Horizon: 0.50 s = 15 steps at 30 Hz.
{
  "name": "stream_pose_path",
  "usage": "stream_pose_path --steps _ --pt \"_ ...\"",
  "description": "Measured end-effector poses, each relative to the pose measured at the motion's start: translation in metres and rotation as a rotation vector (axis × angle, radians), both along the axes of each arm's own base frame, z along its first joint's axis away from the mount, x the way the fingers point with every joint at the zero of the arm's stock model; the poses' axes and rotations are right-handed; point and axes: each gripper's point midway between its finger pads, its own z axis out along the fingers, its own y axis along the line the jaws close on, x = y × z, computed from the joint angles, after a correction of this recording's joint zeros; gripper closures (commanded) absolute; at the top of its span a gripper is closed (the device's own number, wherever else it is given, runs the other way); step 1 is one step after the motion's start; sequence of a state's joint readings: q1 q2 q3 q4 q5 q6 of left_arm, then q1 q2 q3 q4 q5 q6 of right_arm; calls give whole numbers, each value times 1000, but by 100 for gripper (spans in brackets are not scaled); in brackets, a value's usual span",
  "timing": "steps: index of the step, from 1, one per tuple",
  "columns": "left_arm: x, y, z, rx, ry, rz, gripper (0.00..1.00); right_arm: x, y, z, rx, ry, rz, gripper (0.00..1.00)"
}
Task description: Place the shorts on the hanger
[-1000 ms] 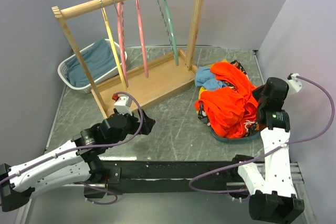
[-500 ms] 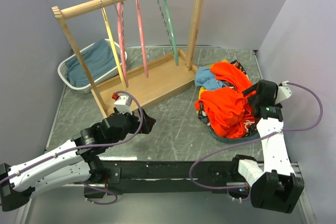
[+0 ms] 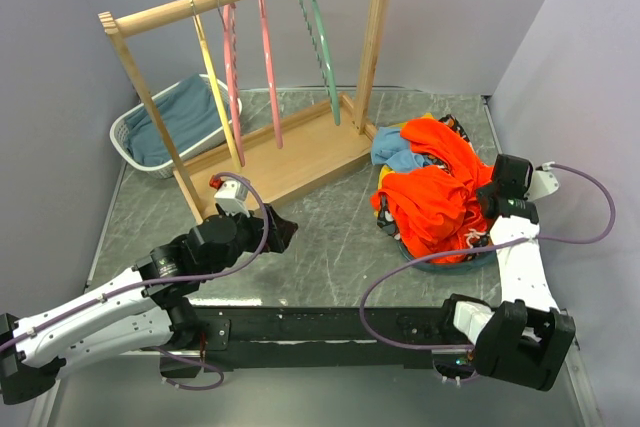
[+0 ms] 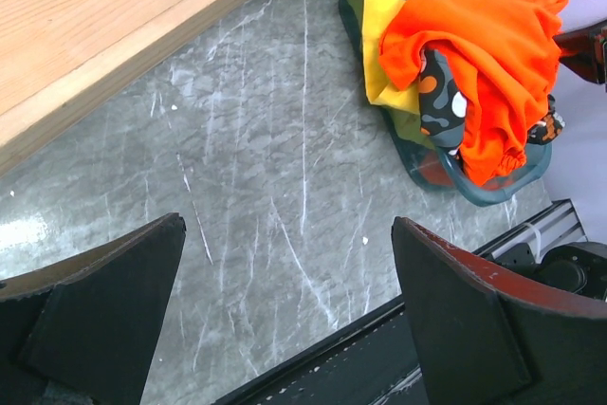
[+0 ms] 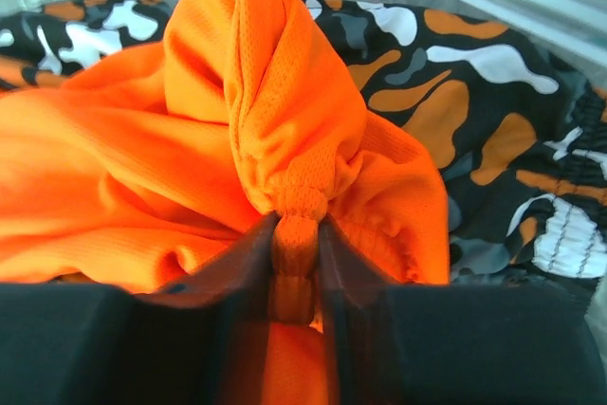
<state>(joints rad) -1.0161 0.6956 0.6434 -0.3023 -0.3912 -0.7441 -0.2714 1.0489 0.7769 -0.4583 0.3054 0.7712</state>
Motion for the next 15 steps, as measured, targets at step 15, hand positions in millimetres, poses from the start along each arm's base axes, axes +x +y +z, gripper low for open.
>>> stream_pose_path --steps 15 --pt "1 -1 0 0 0 0 3 -20 24 155 -43 -347 84 100"
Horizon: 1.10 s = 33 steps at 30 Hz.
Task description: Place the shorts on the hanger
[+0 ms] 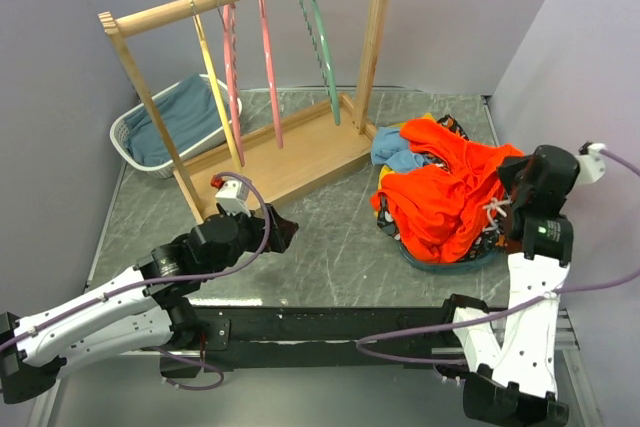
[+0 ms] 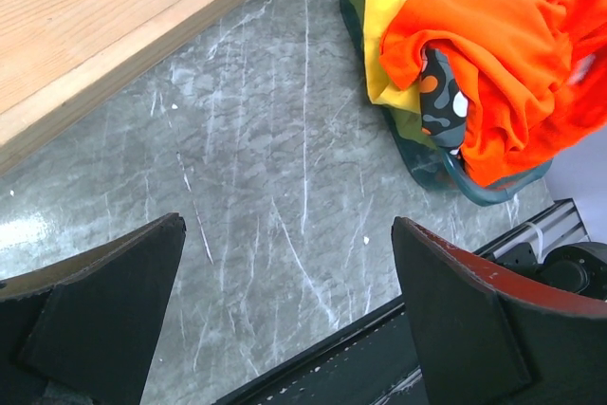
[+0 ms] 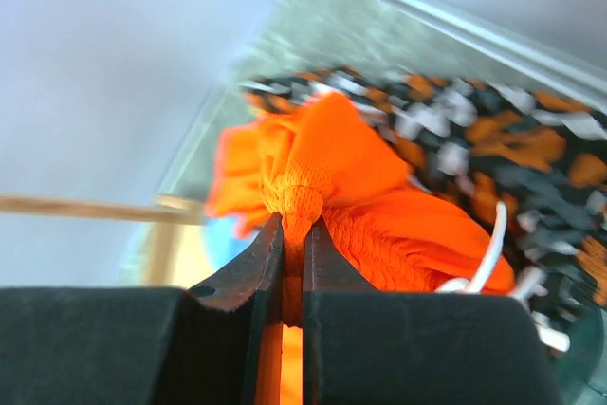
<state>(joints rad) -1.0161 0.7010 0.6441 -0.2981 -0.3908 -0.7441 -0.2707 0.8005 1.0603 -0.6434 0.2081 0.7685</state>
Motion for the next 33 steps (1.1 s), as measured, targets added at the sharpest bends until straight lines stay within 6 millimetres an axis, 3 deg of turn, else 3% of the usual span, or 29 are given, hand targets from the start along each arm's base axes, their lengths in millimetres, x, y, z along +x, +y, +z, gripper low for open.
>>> stream_pose_path --steps 6,11,13,16,20,26,29,33 --pt "1 -3 2 6 3 -5 4 -1 27 88 -19 -165 136 100" --pt "3 -9 17 0 -12 -22 3 -8 69 159 -51 -291 333 100" --pt "2 -11 26 -12 -25 -35 2 -8 94 172 -55 -315 435 100" --pt "1 -15 39 -23 -45 -56 2 -14 143 175 -44 -325 624 100" --pt "0 -18 49 -30 -63 -82 9 -17 202 143 -27 -252 817 100" --pt "-3 -24 50 -22 -74 -121 16 -12 286 41 -84 14 1016 100" --pt "-4 -29 53 -36 -93 -150 17 -14 308 -10 -122 142 1064 100" --pt "-7 -39 53 -60 -119 -193 17 -27 328 -27 -147 181 1125 100"
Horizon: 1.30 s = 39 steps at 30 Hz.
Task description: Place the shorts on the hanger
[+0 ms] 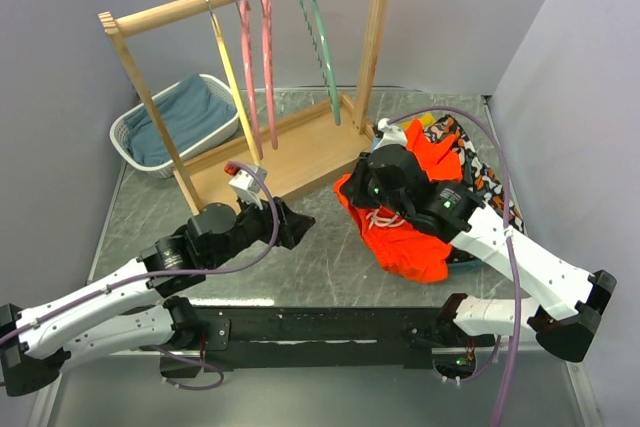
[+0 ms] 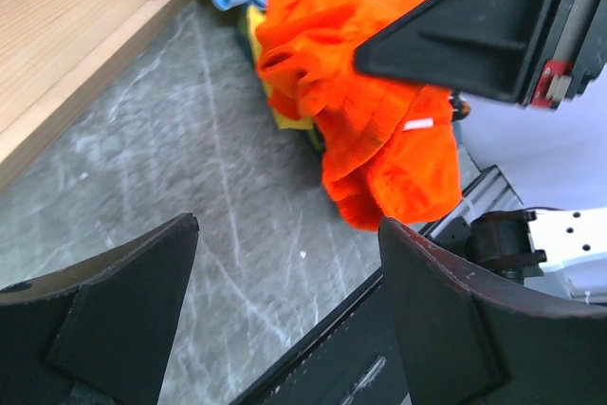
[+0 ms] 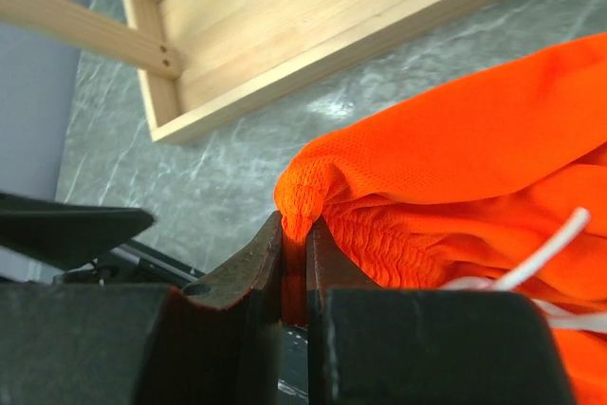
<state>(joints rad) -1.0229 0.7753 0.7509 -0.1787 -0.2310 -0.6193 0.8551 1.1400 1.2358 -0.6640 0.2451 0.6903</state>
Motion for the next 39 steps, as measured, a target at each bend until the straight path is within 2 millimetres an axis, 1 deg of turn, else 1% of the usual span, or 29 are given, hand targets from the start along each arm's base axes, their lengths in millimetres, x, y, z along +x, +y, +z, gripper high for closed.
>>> stream_pose_path --steps 4,10,15,21,26,28,30,32,33,34,35,36,37,38,39 --pt "-1 -15 -4 -6 -25 -38 19 -3 11 2 8 -11 25 100" --pt "-6 -46 -18 -6 -45 -87 19 0 11 0 1 -12 12 100" --pt "-6 -69 -27 -25 -73 -93 20 0 11 -1 2 -10 7 100" --pt "7 -89 -36 -34 -104 -31 20 0 11 -2 2 -5 2 100" --pt "21 -100 -43 -39 -120 40 20 1 11 -2 6 -3 -7 100" --pt "25 -102 -43 -53 -129 67 21 1 11 -2 6 -3 -10 100" --pt "29 -104 -38 -83 -142 89 24 1 10 -2 6 -2 -13 100" --pt "33 -106 -31 -116 -156 105 39 1 10 -2 6 -3 -17 100" --pt "34 -108 -29 -131 -162 114 48 1 9 -2 6 -4 -22 93" --pt "36 -109 -27 -141 -168 118 66 2 8 -2 5 -6 -26 87" --pt "37 -112 -27 -147 -173 122 79 2 7 -1 3 -8 -31 82" --pt "38 -114 -27 -156 -176 121 90 3 5 -1 0 -13 -39 67" --pt "38 -116 -26 -162 -181 118 99 3 3 0 -3 -17 -47 57" --pt "37 -117 -24 -169 -187 114 99 3 0 1 -8 -21 -56 48" --pt "36 -118 -23 -176 -186 113 99 3 -3 3 -8 -25 -64 37"
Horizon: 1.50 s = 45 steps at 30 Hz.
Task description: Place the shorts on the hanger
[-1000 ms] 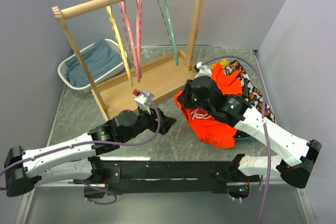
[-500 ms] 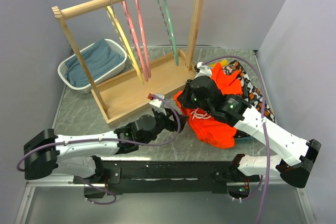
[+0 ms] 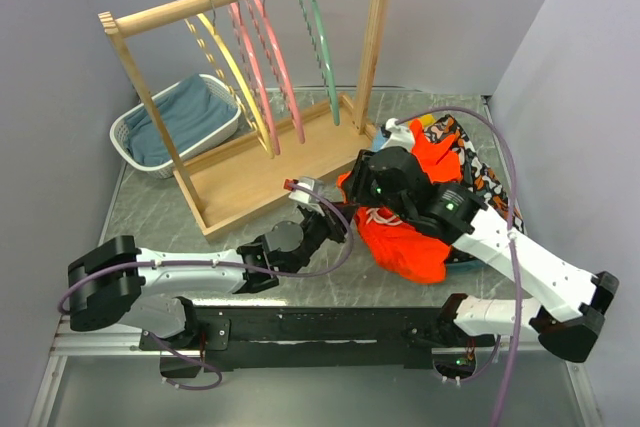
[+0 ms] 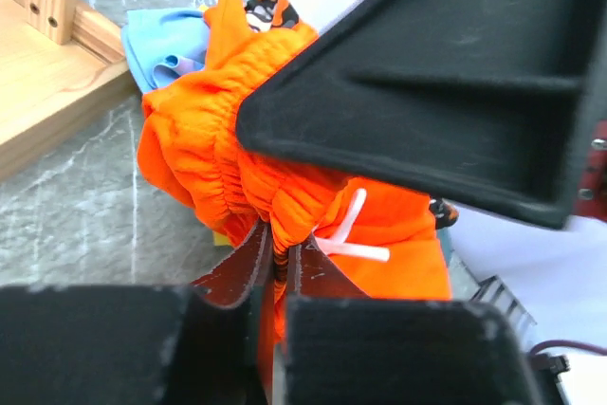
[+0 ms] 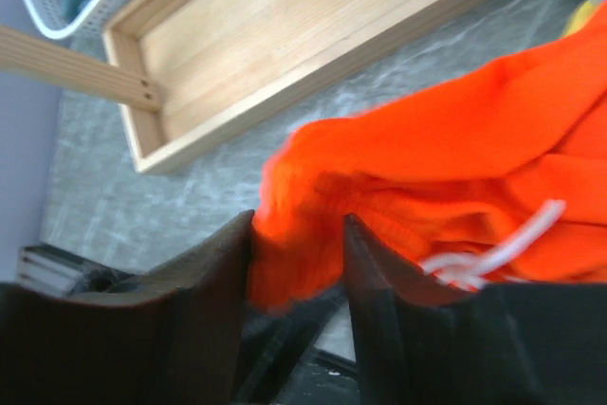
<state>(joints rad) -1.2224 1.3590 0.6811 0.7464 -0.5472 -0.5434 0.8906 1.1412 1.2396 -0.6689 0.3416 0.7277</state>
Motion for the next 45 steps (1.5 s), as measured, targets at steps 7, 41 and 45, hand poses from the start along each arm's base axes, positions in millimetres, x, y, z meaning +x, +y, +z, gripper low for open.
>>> stream_pose_path --steps 7,41,45 --pt "5 9 0 -63 122 77 99 -20 -51 44 64 -130 -74 30" --pt "7 25 63 -160 370 208 99 -71 -93 -104 -394 -42 -239 99" --pt "-3 34 78 -157 358 161 99 -70 -103 -73 -343 -71 -278 100"
